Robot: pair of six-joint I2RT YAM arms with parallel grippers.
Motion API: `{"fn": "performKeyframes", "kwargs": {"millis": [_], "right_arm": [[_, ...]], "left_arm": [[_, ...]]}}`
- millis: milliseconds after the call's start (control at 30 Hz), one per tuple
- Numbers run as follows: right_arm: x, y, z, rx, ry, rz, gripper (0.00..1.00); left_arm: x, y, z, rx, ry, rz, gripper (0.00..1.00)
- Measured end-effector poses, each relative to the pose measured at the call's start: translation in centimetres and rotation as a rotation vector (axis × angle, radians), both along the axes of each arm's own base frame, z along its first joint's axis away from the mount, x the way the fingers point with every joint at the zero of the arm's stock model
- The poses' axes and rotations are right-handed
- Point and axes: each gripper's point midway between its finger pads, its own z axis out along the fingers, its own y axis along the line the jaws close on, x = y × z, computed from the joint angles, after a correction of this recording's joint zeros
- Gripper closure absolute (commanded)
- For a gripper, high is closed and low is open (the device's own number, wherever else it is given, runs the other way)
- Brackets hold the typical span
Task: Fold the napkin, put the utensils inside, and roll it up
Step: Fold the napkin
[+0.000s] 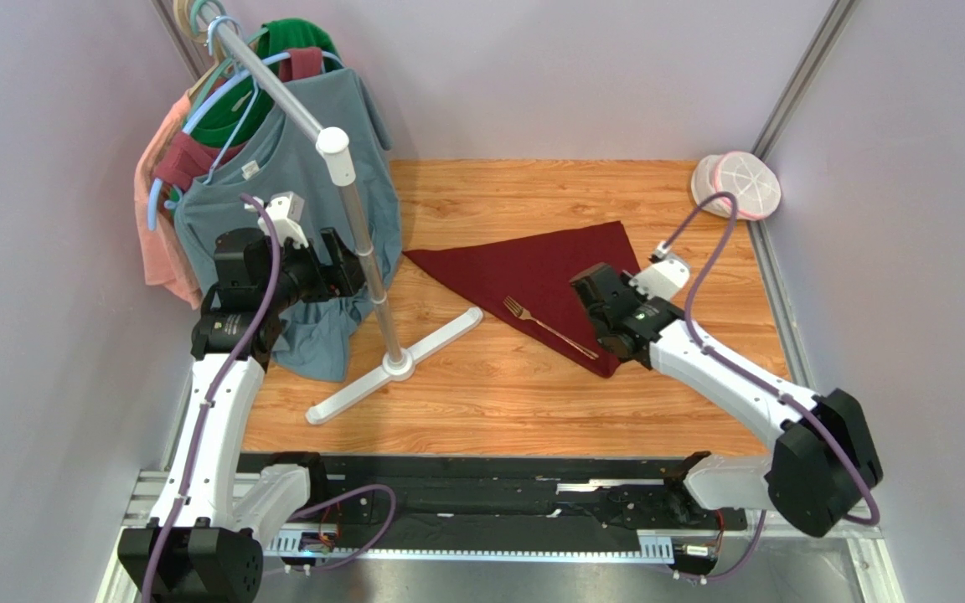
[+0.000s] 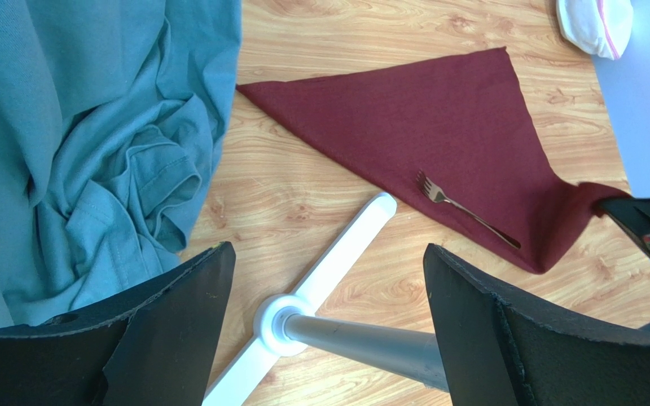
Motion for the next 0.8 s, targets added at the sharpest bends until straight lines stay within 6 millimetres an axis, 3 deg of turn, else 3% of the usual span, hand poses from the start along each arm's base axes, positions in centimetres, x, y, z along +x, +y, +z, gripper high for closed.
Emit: {"fn": "performKeyframes", "kwargs": {"millis": [333, 567, 800], "right_arm": [[4.8, 7.9, -1.5, -0.04, -0.019, 0.189, 1.0], [6.3, 11.1, -2.8, -0.03, -0.019, 0.248, 1.0], [6.4, 13.3, -3.5, -0.026, -0.019, 0.303, 1.0]], "left_arm": [[0.0, -0.1, 0.0, -0.002, 0.001, -0.003, 0.09], [0.0, 0.0, -0.2, -0.001, 0.004, -0.003, 0.09], [0.0, 0.0, -0.2, -0.001, 0.003, -0.003, 0.09]]}}
